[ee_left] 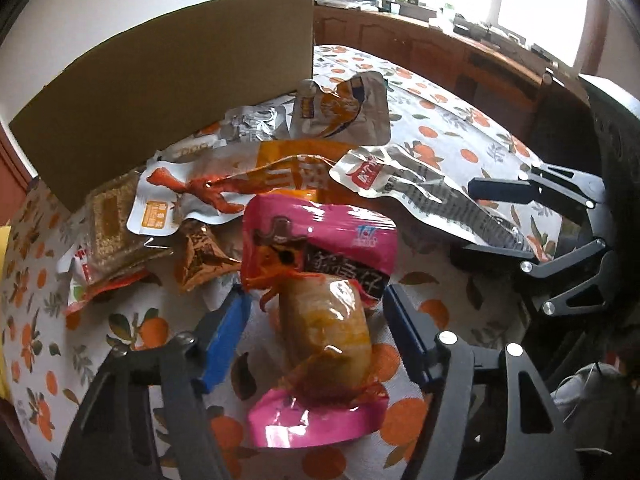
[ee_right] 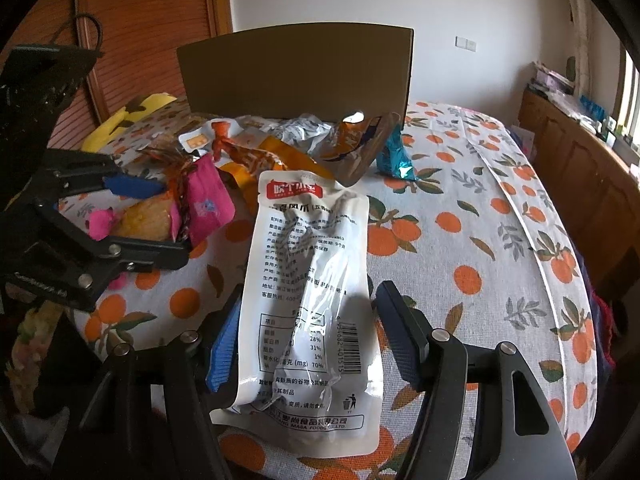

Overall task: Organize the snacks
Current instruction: 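Lower the left gripper onto the pink sausage packet while the right gripper reaches the white bag, then close the left gripper on the pink packet while the right gripper grasps the white bag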

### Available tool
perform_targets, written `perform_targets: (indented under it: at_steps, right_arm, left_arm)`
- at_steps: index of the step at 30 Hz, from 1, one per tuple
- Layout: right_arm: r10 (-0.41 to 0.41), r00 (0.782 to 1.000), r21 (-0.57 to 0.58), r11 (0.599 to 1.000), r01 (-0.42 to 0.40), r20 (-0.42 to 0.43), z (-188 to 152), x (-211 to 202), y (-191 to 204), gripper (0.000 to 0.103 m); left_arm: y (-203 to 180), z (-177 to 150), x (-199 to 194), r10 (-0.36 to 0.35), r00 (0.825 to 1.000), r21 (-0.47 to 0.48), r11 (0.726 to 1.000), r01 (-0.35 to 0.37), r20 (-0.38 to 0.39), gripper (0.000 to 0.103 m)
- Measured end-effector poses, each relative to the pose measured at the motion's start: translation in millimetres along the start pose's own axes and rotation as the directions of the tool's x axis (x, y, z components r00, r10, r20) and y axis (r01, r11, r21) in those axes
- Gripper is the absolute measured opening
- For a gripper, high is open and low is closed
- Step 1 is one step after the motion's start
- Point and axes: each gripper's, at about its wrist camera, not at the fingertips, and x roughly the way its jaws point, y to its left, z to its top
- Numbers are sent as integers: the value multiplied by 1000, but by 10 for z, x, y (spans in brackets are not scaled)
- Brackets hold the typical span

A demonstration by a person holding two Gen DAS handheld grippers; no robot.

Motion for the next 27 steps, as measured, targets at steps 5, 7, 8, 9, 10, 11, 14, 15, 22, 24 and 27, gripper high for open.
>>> perform_targets:
  at_steps: [5,7,8,9,10,11,14,15,22,24,27]
  right_arm:
    - [34,999,19,999,-33,-19,43,3,-43,68]
    - [50,998,31,998,-49,-27,63,4,-67,69]
    - [55,998,33,998,-54,-31,75,10,-70,71]
    - [55,998,30,998,-54,-37,89,23,-67,71]
    - [48,998,22,999,-48,-41,108,42,-58,72]
    - [42,998,13,999,-41,-47,125,62,-45,73]
    - [27,998,2,1000,-27,-64,187,128,-32,75]
    - [18,997,-7,1000,-18,-73,216,161,-23,75]
    - [-22,997,-37,999,19,-80,274,263,21,79]
    - [-25,996,-40,999,21,-81,272,260,30,75]
    - [-16,996,-54,998,12,-84,283,238,51,61]
  left_arm:
    - [3,-87,-55,7,1000,-23,1000,-6,21,61]
    - [-2,-113,-67,18,1000,-20,1000,-17,24,60]
    - [7,-122,-77,18,1000,-32,999,-17,26,59]
    - [17,-130,-86,15,999,-45,999,-14,28,59]
    - [23,-135,-96,13,999,-57,998,-11,34,58]
    - [29,-145,-110,11,999,-66,998,-8,42,58]
    - [33,-183,-163,8,998,-83,997,-2,66,56]
    - [38,-198,-181,5,997,-91,996,2,73,55]
    - [121,-268,-274,-6,993,-175,984,27,118,46]
    - [128,-296,-279,-10,992,-189,982,33,124,46]
    - [120,-308,-272,-8,991,-195,980,35,134,45]
